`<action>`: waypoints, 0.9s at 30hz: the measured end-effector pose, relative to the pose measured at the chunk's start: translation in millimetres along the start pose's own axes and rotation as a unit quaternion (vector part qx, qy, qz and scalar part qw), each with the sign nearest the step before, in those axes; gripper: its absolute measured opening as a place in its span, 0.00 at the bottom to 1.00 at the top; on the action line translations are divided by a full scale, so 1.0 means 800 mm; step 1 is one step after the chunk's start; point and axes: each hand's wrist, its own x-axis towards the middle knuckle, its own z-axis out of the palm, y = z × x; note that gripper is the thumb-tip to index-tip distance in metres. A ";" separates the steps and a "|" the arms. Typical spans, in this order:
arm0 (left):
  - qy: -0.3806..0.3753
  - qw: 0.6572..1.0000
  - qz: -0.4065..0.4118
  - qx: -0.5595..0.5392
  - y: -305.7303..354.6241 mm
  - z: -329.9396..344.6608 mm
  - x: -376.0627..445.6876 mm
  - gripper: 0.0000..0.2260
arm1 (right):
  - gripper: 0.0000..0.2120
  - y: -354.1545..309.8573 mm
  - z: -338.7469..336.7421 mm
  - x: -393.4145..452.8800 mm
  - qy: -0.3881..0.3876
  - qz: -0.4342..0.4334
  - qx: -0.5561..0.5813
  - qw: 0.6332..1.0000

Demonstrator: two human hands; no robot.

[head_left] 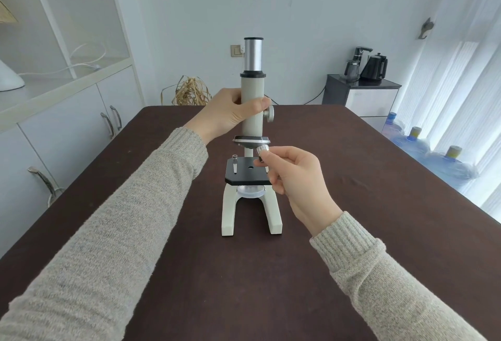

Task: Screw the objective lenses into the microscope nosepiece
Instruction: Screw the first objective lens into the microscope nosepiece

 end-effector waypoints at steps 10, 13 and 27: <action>0.005 1.000 -0.008 -0.004 0.000 0.001 0.001 0.23 | 0.06 0.006 0.005 -0.002 0.017 -0.008 0.006 1.000; 0.008 1.000 -0.009 -0.003 0.000 0.001 0.001 0.22 | 0.07 0.006 0.004 0.000 0.012 -0.001 0.014 1.000; 0.004 1.000 -0.002 -0.011 0.002 0.001 -0.002 0.32 | 0.08 0.005 0.000 0.003 -0.041 0.021 0.033 0.998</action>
